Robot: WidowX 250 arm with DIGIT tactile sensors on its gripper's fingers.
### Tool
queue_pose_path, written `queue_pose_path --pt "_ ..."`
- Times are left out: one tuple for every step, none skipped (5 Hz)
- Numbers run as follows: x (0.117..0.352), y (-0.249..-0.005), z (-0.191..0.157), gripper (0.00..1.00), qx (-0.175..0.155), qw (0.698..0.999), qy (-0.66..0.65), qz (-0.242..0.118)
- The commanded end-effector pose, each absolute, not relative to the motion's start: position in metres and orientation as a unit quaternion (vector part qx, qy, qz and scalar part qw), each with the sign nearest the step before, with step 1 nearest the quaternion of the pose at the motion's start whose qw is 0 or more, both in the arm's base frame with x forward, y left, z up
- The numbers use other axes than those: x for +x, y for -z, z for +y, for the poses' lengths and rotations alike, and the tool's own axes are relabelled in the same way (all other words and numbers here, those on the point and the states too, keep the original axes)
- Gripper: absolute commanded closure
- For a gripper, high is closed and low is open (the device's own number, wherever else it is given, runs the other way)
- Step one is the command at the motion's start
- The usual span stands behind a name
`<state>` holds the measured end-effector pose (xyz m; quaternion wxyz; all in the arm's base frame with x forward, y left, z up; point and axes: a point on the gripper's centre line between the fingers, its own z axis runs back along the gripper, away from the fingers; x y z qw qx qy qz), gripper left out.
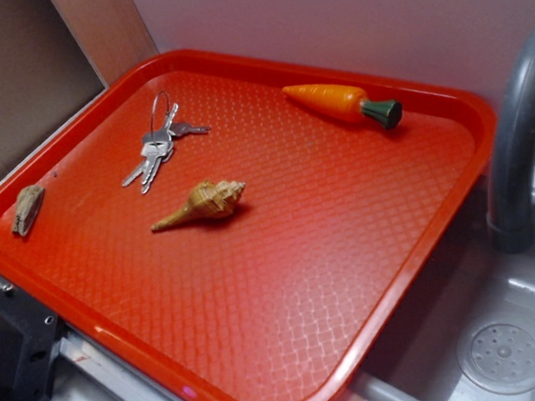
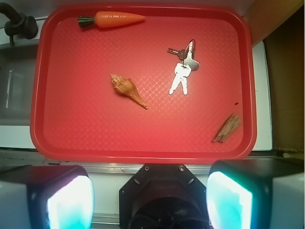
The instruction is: Grab the wood chip.
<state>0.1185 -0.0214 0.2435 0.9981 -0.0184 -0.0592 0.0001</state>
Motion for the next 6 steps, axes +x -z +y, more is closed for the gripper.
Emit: queue_pose_path --pt "0.119 -0.244 -0.021 0.0 -0.018 0.998 0.0 -0.059" --pt "0.15 -0.203 0.026 0.0 0.028 0.993 -0.112 -0.037" --pt "0.159 -0.188 0.053 0.0 0.031 0.983 -0.18 -0.029" --pt "0.159 -0.158 0.075 0.0 0.052 0.964 -0.261 -0.025" --pt "0.149 -0.118 0.096 0.0 0.082 0.956 -0.283 -0.005" --pt "0.147 -0.088 0.114 0.0 0.08 0.961 -0.263 0.0"
